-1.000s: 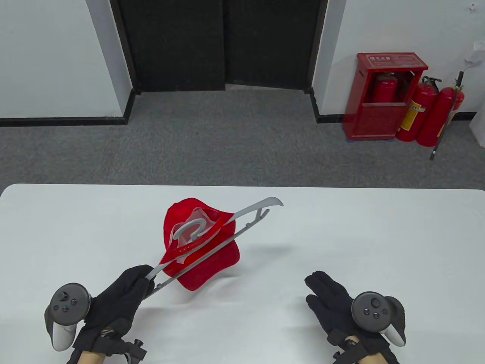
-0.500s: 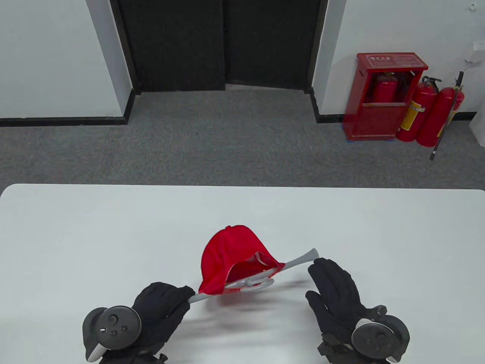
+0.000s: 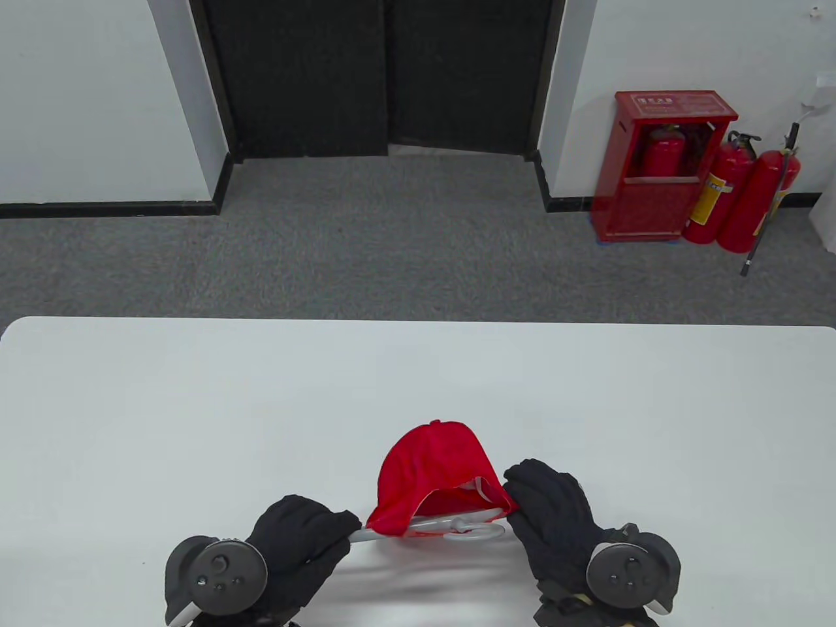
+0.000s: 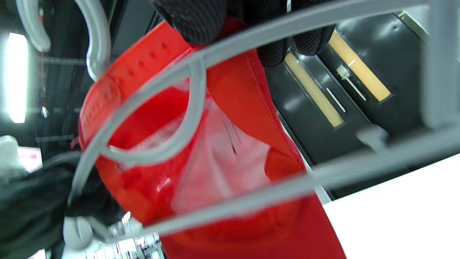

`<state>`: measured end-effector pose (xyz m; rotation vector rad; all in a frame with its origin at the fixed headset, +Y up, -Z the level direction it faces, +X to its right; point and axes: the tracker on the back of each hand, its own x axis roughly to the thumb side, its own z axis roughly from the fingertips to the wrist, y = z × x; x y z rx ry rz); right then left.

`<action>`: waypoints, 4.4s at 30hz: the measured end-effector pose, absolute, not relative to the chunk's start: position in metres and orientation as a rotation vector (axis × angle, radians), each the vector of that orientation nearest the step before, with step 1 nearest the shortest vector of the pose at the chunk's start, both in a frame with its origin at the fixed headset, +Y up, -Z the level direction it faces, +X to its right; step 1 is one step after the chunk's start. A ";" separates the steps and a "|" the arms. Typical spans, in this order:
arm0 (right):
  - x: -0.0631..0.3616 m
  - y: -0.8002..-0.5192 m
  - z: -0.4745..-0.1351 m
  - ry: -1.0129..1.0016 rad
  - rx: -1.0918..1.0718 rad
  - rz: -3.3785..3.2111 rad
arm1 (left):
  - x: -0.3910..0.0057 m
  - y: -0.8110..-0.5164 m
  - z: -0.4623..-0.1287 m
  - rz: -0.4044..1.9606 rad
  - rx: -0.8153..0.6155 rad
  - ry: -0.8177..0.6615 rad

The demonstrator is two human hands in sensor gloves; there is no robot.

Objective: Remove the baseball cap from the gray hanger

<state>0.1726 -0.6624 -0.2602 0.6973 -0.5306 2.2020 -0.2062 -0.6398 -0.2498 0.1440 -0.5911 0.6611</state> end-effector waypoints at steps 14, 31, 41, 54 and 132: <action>0.173 -0.632 -0.236 -0.775 0.778 2.081 | -0.211 -0.644 -0.256 0.675 0.100 -0.550; 0.161 -0.612 -0.217 -0.944 0.830 2.024 | -0.201 -0.646 -0.252 0.552 0.084 -0.571; 0.184 -0.609 -0.222 -0.993 0.463 1.995 | -0.197 -0.645 -0.249 0.512 0.080 -0.606; 0.250 -0.636 -0.246 -0.837 0.032 1.676 | -0.217 -0.640 -0.255 0.547 0.104 -0.576; 0.256 -0.677 -0.264 -0.734 0.163 1.706 | -0.285 -0.737 -0.314 0.146 -0.154 -0.066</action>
